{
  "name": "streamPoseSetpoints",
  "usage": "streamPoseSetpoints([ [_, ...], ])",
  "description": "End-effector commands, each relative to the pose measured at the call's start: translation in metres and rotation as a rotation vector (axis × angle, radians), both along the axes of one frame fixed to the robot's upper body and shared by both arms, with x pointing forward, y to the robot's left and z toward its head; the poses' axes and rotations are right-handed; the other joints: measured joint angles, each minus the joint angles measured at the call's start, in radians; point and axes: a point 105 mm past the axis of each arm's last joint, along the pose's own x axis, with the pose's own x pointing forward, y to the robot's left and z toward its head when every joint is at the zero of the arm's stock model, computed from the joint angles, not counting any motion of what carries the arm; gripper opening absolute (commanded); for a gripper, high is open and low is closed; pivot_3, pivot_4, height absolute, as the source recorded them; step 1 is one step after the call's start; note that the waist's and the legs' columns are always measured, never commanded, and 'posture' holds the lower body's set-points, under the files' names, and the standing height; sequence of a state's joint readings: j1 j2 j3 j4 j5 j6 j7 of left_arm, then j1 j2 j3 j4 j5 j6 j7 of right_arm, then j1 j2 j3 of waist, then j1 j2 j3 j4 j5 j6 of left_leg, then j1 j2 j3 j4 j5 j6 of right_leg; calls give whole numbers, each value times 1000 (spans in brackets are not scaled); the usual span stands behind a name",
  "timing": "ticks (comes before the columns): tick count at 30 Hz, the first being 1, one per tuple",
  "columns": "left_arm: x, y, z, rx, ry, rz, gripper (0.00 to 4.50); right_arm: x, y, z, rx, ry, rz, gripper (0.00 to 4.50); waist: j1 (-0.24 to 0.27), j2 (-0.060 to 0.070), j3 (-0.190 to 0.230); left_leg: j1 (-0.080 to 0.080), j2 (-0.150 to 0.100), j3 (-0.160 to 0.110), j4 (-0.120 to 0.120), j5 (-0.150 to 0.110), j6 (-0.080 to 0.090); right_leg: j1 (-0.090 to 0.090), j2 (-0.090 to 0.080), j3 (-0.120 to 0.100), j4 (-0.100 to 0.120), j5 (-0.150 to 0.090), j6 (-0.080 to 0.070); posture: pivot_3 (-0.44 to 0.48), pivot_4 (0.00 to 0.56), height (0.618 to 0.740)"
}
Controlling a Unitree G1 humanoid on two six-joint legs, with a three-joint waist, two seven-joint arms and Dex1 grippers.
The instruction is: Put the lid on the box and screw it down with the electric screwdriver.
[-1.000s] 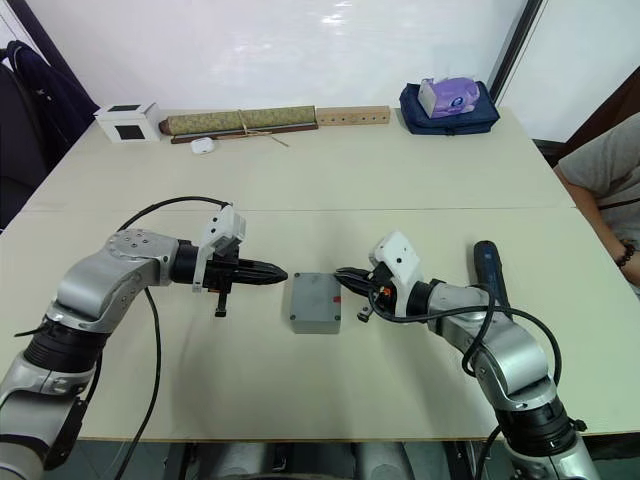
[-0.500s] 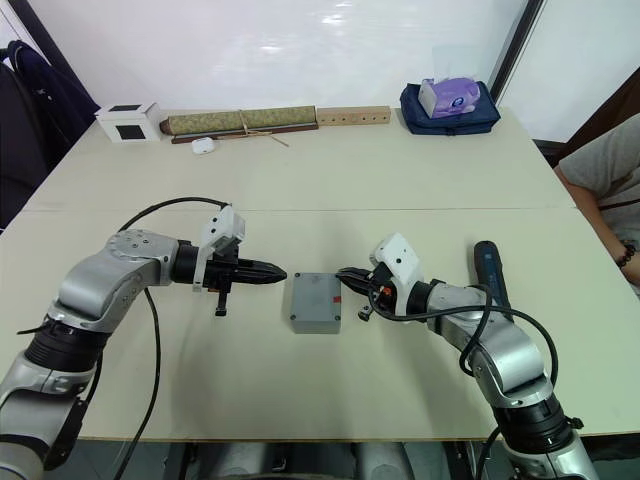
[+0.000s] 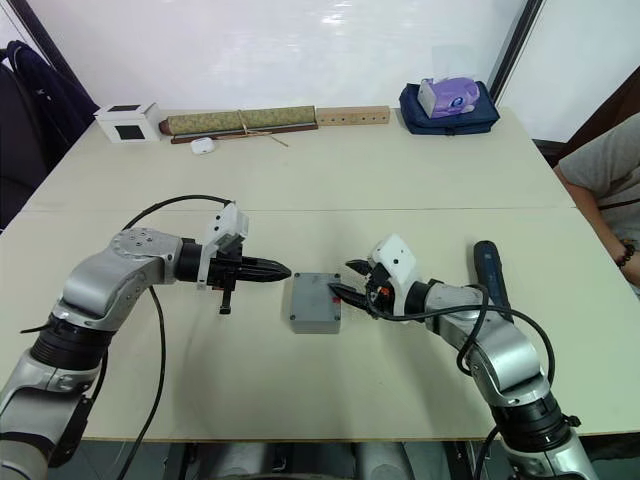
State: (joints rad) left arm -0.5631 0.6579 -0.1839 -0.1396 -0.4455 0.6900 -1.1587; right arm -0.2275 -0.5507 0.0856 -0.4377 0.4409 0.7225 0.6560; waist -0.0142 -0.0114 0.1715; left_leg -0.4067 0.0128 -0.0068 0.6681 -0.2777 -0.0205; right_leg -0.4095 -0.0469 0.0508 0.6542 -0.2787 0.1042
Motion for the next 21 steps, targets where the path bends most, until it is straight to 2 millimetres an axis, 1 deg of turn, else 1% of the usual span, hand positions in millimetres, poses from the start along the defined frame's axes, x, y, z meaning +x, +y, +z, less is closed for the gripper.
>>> streamPoseSetpoints([
  [1, -3, -8, 11, -17, -44, -38, 0, 0, -9, 22, 38, -32, -23, 3119, 0, 0, 0, 0, 0, 0, 0, 0, 0, 0, 0, 0, 0, 0, 0, 0, 150, 740],
  [5, -5, -13, 15, -29, -58, -69, 0, -4, -33, 33, 50, 36, -100, 3119, 2, 0, 0, 0, 0, 0, 0, 0, 0, 0, 0, 0, 0, 0, 0, 0, 150, 740],
  [6, -6, -14, 15, -30, -60, -73, 0, -4, -36, 34, 50, 45, -111, 3119, 3, 0, 0, 0, 0, 0, 0, 0, 0, 0, 0, 0, 0, 0, 0, 0, 150, 740],
  [7, -7, -18, 18, -31, -75, -97, 0, -3, -52, 37, 23, 68, -169, 3119, 3, 0, 0, 0, 0, 0, 0, 0, 0, 0, -1, 0, 0, 0, 0, 0, 150, 740],
  [8, -9, -24, 22, -35, -99, -128, 0, 0, -73, 43, 1, 98, -249, 3119, 4, 0, 0, 0, 0, 0, 0, 0, 0, 0, -1, 0, 0, 0, 0, 0, 150, 740],
  [9, -12, -33, 30, -69, -117, -168, 0, 3, -103, 51, -23, 157, -367, 3119, 6, 0, 0, 0, -1, 0, 0, 0, 0, 1, -1, 0, 0, 0, 0, 0, 150, 740],
  [10, -15, -41, 36, -87, -138, -213, 0, 3, -130, 61, -50, 205, -470, 3403, 7, 1, 0, -1, -1, 0, 0, 0, 0, 1, -2, 0, 0, 0, 0, 0, 150, 740],
  [11, -18, -47, 40, -99, -150, -241, 0, 1, -146, 67, -60, 237, -532, 3674, 9, 1, 0, -1, -1, 0, 1, 0, 0, 1, -3, 0, 0, 0, 0, 0, 150, 740],
  [12, -21, -50, 40, -93, -164, -277, 0, -5, -157, 69, -92, 294, -564, 3833, 8, 1, 0, -1, -2, 0, 1, 0, 0, 1, -4, 0, 0, 0, 0, 0, 150, 740],
  [13, -24, -53, 40, -83, -176, -310, 0, -12, -167, 67, -135, 350, -598, 4200, 7, 0, 0, -1, -2, 1, 1, 0, 0, 1, -5, 0, -1, 0, 0, 0, 150, 740],
  [14, -27, -54, 39, -78, -183, -334, 0, -16, -174, 63, -177, 400, -633, 4442, 5, 0, 0, -1, -2, 1, 0, 0, 0, 1, -4, 0, -2, 0, 0, 0, 150, 740],
  [17, -33, -60, 39, -68, -214, -393, 0, -27, -196, 51, -253, 532, -715, 4442, -4, 0, 0, 0, 0, 1, -2, -1, 1, 1, 1, 0, -4, -1, -1, 0, 150, 740],
  [21, -34, -66, 34, -51, -251, -412, 0, -26, -201, 43, -223, 628, -719, 4442, -6, 2, -1, 1, 1, 2, -1, -1, 1, 0, 1, 2, 0, 0, -1, 0, 150, 740],
])
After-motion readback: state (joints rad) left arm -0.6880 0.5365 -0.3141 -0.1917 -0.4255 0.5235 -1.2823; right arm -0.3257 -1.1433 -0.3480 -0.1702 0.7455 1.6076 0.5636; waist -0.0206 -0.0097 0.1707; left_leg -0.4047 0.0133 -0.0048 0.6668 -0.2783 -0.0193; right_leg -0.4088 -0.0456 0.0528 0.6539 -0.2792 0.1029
